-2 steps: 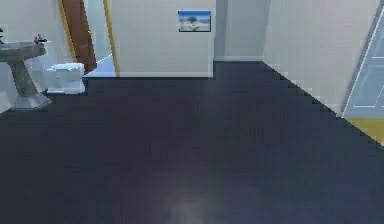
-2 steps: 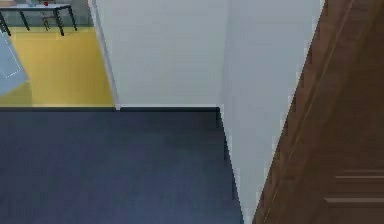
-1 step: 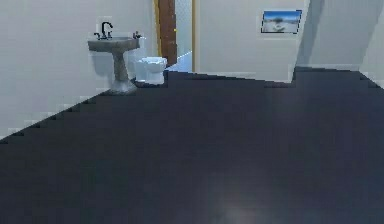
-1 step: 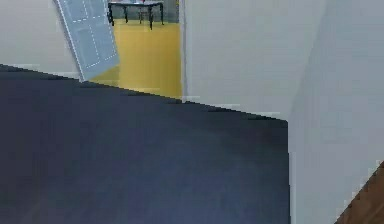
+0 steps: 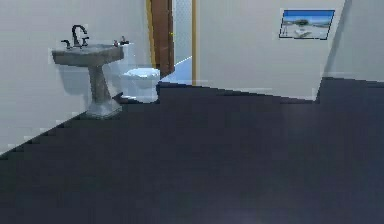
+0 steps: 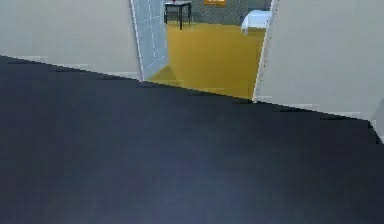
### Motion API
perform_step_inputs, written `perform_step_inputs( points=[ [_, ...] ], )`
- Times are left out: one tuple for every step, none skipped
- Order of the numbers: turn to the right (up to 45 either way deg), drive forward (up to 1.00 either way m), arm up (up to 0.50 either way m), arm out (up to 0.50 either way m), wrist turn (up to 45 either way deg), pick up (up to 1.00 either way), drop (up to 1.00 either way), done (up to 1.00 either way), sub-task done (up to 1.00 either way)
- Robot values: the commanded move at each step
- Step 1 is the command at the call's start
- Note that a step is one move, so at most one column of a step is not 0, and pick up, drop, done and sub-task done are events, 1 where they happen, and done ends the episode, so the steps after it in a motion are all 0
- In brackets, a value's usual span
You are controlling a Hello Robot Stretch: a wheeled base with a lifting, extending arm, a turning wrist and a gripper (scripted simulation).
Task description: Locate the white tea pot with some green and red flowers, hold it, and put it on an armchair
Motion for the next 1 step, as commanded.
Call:
perform_step_inputs(
  points=[
    [0.0, 1.0, 0.0, 0.0, 0.0, 0.0, 0.0, 0.0, 0.0]
  ],
)
